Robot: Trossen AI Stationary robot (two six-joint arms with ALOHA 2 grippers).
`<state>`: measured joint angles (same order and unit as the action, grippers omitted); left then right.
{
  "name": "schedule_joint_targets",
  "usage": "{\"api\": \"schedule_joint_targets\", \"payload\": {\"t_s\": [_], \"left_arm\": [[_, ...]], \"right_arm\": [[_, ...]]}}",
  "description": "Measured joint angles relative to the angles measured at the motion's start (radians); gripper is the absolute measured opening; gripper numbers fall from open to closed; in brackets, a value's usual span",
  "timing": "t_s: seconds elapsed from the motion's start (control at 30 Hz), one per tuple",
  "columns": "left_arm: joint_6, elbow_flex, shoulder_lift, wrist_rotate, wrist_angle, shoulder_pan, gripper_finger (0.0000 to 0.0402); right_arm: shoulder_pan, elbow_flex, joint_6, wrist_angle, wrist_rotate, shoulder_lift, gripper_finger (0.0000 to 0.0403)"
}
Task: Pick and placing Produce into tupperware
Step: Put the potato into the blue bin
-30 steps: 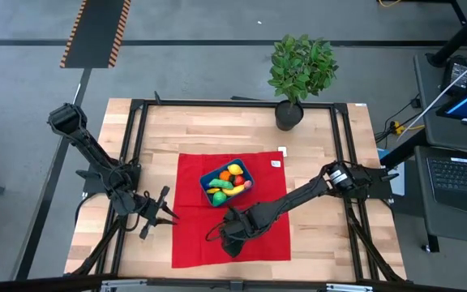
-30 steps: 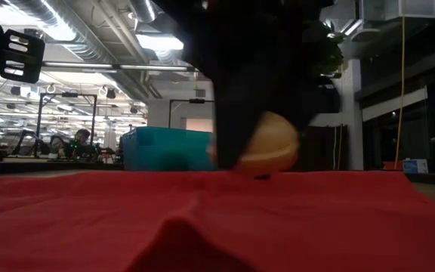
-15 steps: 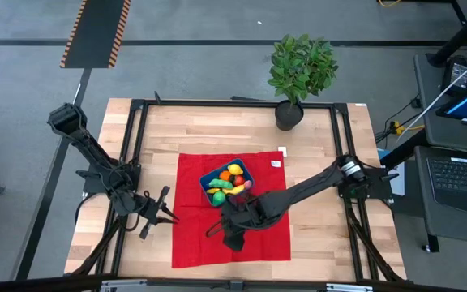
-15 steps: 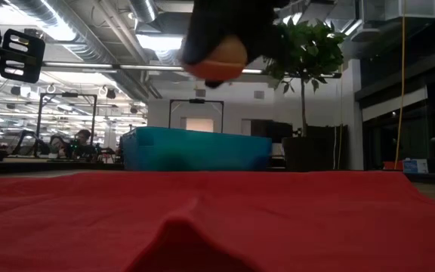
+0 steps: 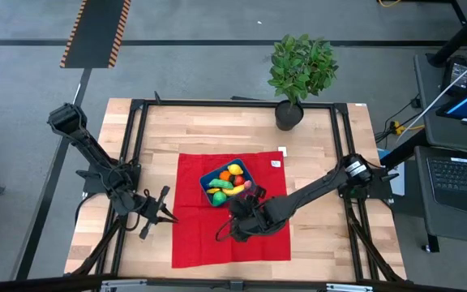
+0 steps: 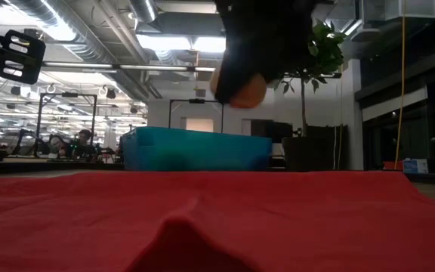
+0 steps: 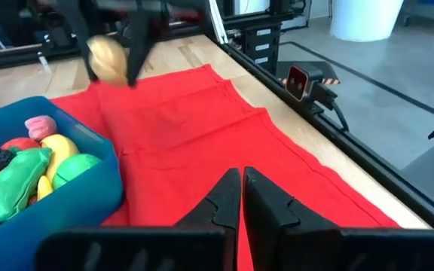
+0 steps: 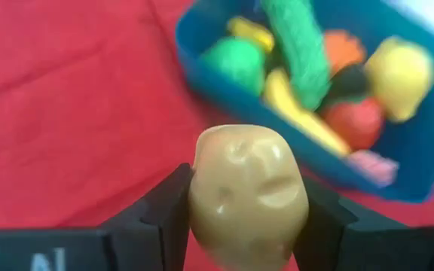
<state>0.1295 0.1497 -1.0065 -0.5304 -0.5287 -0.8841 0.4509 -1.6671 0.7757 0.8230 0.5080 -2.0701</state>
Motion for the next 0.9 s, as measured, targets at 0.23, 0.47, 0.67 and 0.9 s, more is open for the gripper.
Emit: {"api": "schedule_joint_targets", "payload": {"t_s": [0.23,0.47,0.67,0.9], "left_arm": [[0.000,0.000,0.000,0.000,-0.004,0.000,0.0001],[0.000,0.000,0.000,0.000,-0.007,0.000,0.0015],[0.000,0.000,0.000,-0.001,-0.013,0.000,0.0032],[0.000,0.000,0.000,-0.002,-0.036,0.000,0.0049]], "right_arm": [[0.029,0.224,0.021,-0.467,0.007,-0.001,0.0174],[0.054,0.392,-0.080,-0.844,0.087,0.050,0.0174],[0.063,0.548,-0.233,-1.151,0.130,0.113,0.0174],[0.063,0.793,-0.398,-1.574,0.090,0.210,0.0174]]}}
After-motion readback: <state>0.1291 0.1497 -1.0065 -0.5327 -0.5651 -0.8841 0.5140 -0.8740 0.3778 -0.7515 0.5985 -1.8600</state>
